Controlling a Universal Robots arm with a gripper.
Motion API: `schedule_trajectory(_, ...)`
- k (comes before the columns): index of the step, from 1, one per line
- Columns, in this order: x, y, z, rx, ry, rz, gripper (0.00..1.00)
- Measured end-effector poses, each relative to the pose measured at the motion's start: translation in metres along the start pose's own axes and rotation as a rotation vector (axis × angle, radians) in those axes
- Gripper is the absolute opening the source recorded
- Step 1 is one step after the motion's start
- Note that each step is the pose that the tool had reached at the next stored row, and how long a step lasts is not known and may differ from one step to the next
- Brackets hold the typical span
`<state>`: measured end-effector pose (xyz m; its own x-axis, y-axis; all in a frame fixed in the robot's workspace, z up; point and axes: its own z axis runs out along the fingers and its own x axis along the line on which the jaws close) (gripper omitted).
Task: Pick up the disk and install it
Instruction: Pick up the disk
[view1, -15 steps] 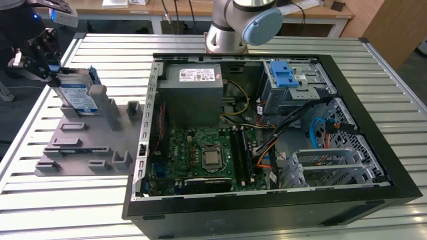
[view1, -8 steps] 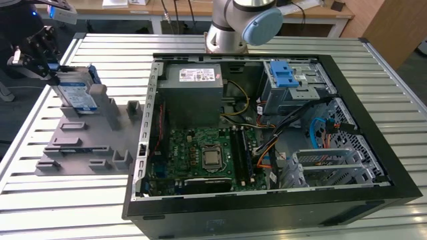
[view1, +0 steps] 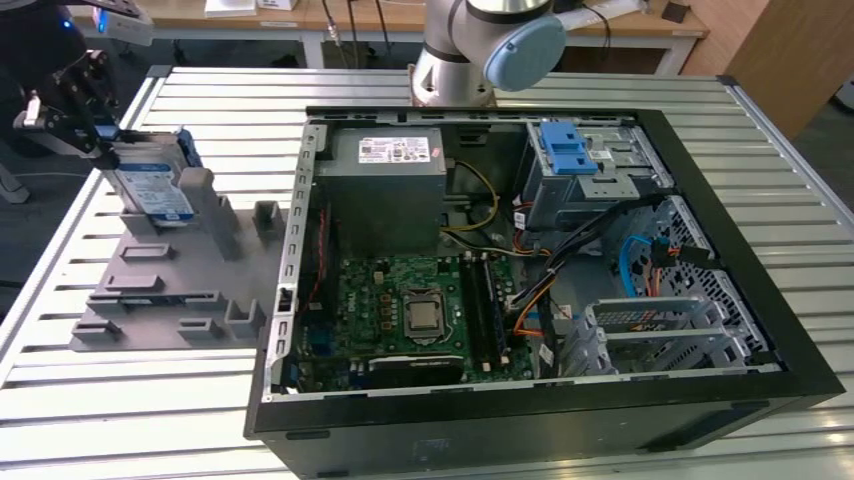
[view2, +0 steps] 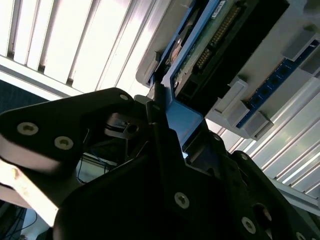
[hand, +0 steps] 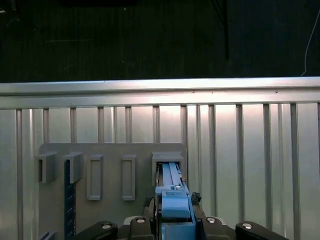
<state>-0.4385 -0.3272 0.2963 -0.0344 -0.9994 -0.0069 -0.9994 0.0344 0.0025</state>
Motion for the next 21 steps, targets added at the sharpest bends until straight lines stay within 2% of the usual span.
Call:
schedule_trajectory(7,0.0006,0.0001,0.0057,-0.0004,0.0007,0.000,0.38)
schedule_trajectory(8,0.0006,0.0001,0.0057,-0.0005,0.0008,0.000,0.44)
schedule_trajectory(11,0.0007,0.0001,0.0061,-0.0003,0.0006,0.000,0.44)
schedule_trajectory(12,0.0007,0.0001,0.0061,-0.0003,0.0007,0.000,0.43)
schedule_trajectory(13,0.0007,0.0001,0.0061,-0.0003,0.0007,0.000,0.36)
schedule_trajectory(14,0.0007,0.0000,0.0060,-0.0002,0.0007,0.000,0.36)
schedule_trajectory(17,0.0007,0.0000,0.0043,0.0000,0.0007,0.000,0.36)
schedule_trajectory(21,0.0007,0.0000,-0.0019,-0.0002,0.0016,0.000,0.36)
